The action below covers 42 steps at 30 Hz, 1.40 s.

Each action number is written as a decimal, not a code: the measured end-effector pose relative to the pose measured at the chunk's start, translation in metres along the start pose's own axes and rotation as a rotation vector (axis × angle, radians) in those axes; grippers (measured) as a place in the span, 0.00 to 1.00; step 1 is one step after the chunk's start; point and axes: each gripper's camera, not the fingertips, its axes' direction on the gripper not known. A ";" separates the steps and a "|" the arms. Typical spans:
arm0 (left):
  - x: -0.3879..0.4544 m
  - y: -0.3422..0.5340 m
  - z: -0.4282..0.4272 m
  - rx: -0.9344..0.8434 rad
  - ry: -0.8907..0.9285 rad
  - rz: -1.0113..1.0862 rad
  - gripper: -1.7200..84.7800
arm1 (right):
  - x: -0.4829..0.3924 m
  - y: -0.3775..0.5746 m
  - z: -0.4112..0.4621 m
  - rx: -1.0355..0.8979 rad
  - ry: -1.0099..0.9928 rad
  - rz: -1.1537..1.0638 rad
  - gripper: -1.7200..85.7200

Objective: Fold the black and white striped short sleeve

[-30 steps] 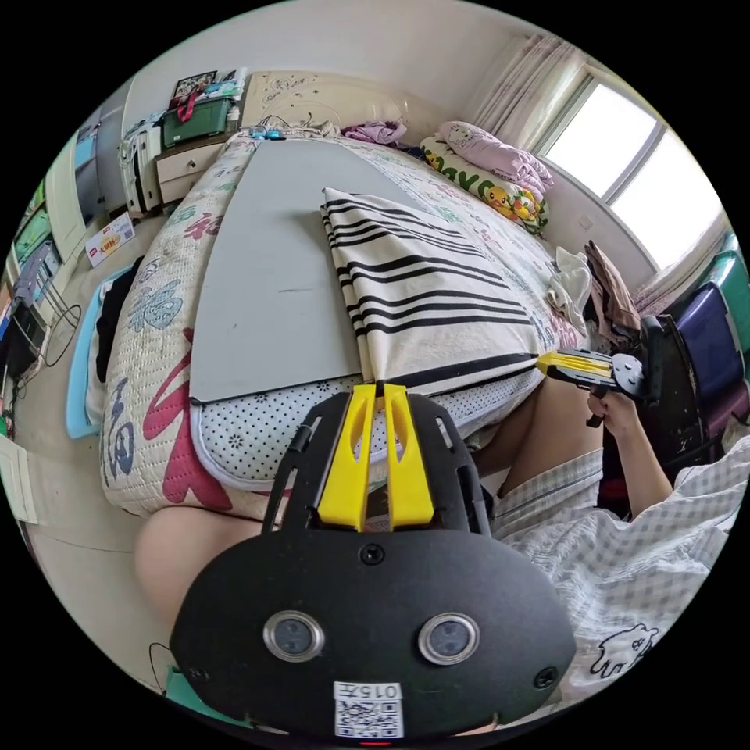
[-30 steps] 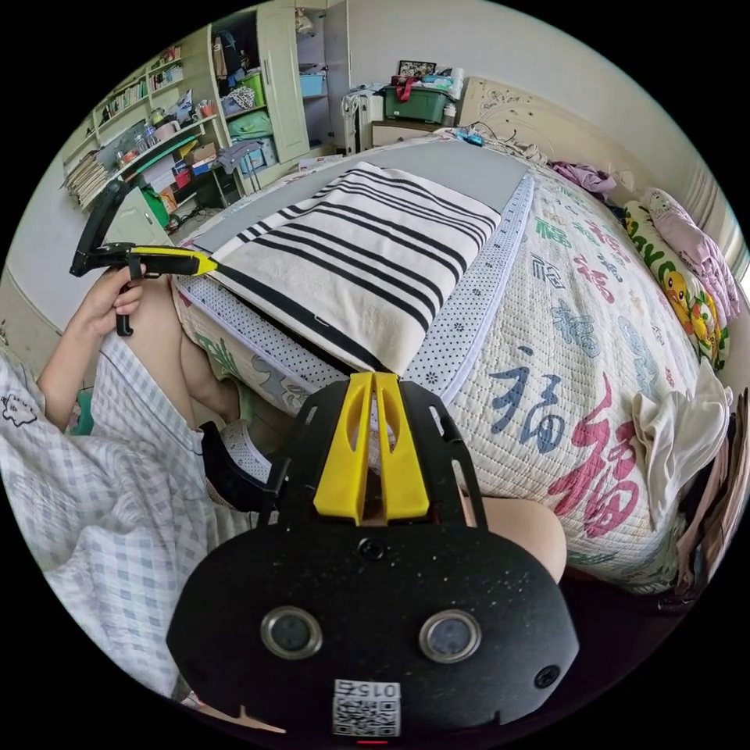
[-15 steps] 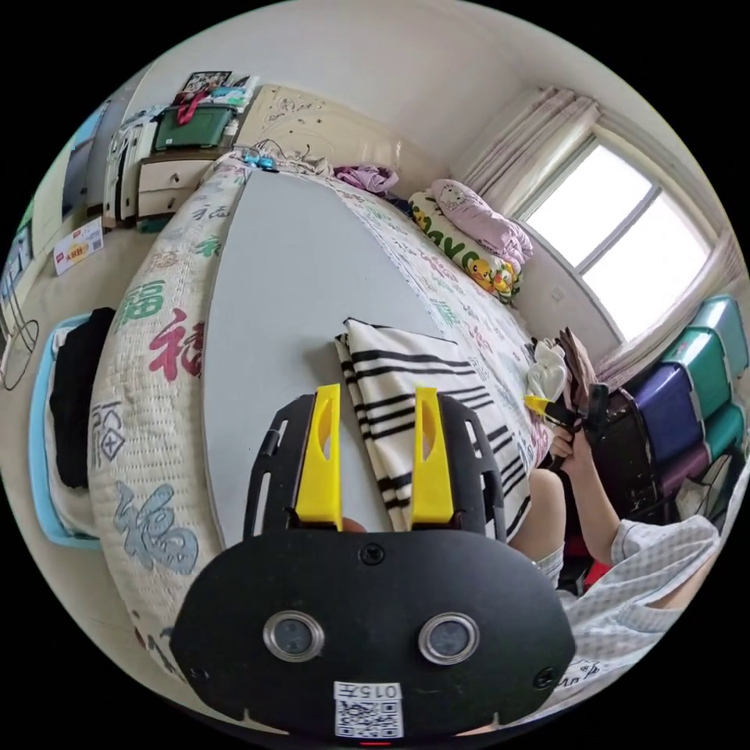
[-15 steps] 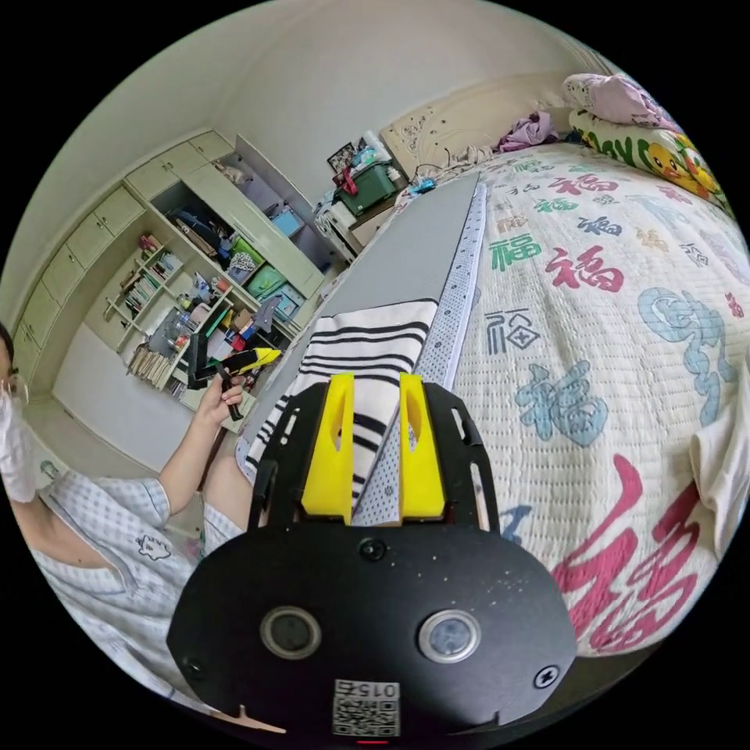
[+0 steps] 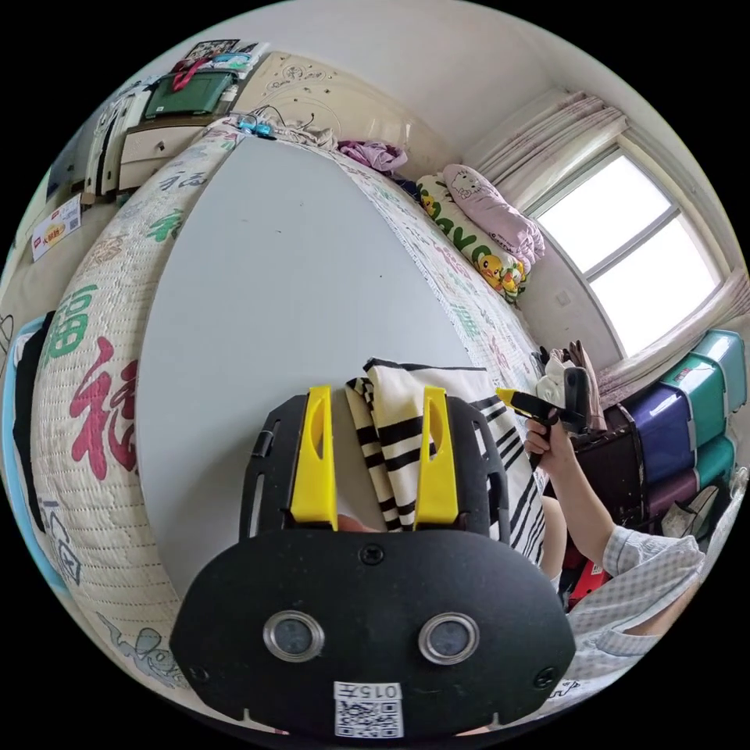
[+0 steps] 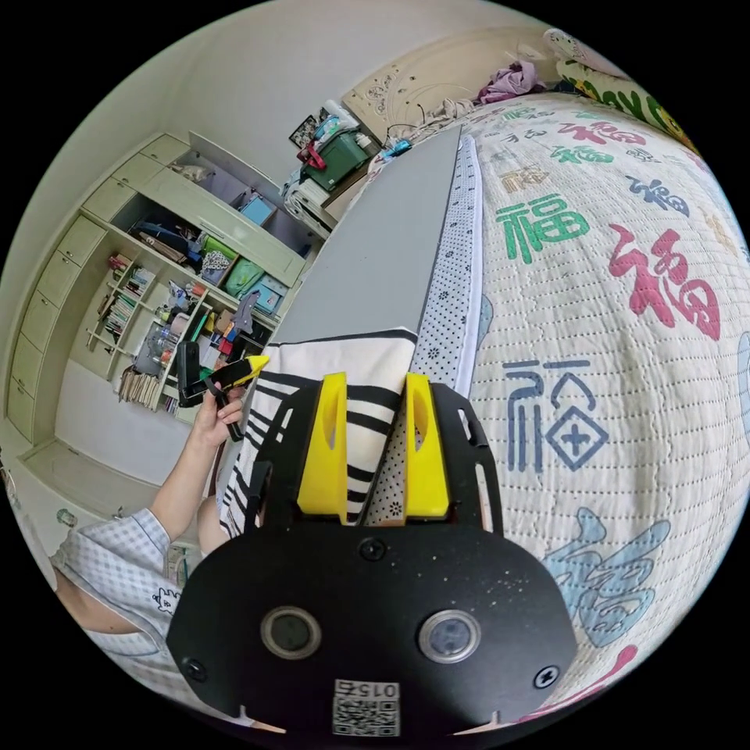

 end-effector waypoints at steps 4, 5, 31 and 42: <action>-0.028 0.002 0.011 -0.001 0.112 -0.052 0.16 | -0.006 -0.001 -0.014 -0.005 -0.019 0.035 0.11; -0.033 0.003 0.016 -0.012 0.127 -0.061 0.15 | -0.010 0.001 -0.018 -0.001 -0.025 0.040 0.10; 0.234 0.173 -0.086 0.303 0.362 0.588 0.05 | -0.224 0.293 -0.349 0.676 -0.016 -0.341 0.02; 0.297 0.175 0.047 0.250 0.563 0.589 0.04 | -0.223 0.290 -0.426 0.683 0.191 -0.336 0.02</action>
